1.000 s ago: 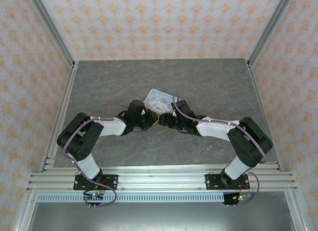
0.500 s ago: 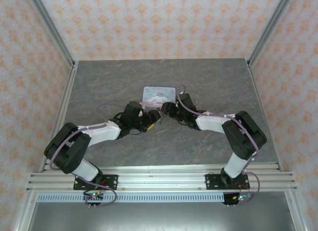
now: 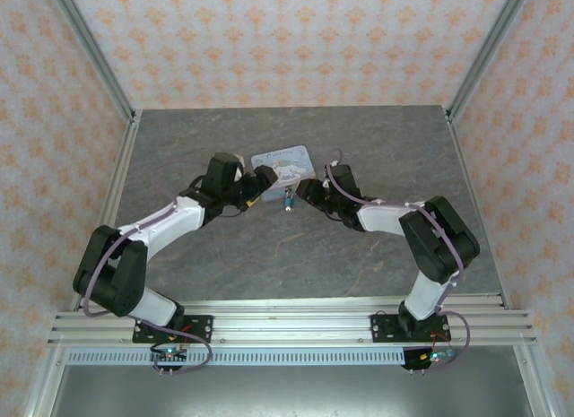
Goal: Unlock the padlock with the key
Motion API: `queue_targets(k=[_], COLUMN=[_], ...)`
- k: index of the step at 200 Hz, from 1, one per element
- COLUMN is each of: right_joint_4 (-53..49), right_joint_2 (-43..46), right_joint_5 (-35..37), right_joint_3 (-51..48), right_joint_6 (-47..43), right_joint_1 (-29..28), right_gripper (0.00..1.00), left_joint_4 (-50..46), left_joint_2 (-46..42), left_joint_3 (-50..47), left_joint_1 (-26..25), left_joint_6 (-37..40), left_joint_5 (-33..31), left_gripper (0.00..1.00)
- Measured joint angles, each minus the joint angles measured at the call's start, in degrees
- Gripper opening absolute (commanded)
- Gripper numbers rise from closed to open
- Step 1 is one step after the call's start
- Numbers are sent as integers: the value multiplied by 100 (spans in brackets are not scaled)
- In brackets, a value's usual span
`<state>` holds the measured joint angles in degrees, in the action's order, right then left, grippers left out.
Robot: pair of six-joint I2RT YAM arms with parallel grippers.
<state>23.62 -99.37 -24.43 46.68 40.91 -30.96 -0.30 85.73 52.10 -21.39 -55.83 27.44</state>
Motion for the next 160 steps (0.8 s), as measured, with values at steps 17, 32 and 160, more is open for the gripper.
queue_targets(k=[17,32,160], right_joint_4=[140,229,291], right_joint_2=[-160,-282,-966], right_joint_5=[-4,-4,146], right_joint_3=[-55,-55,393], right_joint_6=[46,48,-197], right_joint_1=[-79,-157,-514], right_gripper=[42,42,39], left_joint_4=[-188,-343,-610], left_joint_2=[225,385,1119], left_joint_3=[323,516,992], left_joint_1=[144,273,616], left_joint_6=[214,387,647], left_joint_5=[-2,11,251], left_gripper=[89,89,89])
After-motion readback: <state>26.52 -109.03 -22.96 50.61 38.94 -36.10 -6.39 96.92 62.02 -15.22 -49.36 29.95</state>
